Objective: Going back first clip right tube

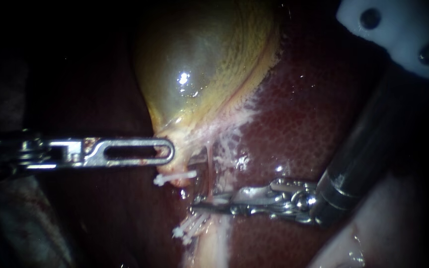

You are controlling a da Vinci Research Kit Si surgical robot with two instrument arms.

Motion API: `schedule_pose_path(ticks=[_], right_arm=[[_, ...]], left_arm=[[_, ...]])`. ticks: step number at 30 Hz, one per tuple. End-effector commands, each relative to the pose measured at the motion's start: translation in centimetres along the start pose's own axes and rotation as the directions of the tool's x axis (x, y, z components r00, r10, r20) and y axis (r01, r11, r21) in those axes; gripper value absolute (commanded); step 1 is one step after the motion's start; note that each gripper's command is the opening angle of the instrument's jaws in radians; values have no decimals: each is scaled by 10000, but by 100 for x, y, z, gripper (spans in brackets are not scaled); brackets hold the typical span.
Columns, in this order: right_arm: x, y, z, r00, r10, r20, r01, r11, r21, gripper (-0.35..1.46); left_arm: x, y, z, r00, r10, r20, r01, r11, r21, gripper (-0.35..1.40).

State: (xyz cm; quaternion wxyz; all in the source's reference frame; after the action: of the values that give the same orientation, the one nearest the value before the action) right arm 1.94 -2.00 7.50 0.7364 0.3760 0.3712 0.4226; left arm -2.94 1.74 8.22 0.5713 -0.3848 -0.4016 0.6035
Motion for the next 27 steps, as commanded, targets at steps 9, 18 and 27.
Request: schedule_pose_path(ticks=[9, 18, 27], right_arm=[[0, -1, 0, 10000, 3, -1, -3, 10000, -1, -35], [3, -2, 0, 10000, 20, 5, -20, 10000, 0, -1], [10, -3, -1, 9918, -1267, -154, 1269, 9919, 106, 38]], left_arm=[[0, 0, 0, 10000, -1, -1, 1, 10000, 0, -35], [0, 0, 0, 10000, -1, -2, 1, 10000, 1, -35], [0, 0, 0, 10000, -2, -2, 2, 10000, 1, -35]])
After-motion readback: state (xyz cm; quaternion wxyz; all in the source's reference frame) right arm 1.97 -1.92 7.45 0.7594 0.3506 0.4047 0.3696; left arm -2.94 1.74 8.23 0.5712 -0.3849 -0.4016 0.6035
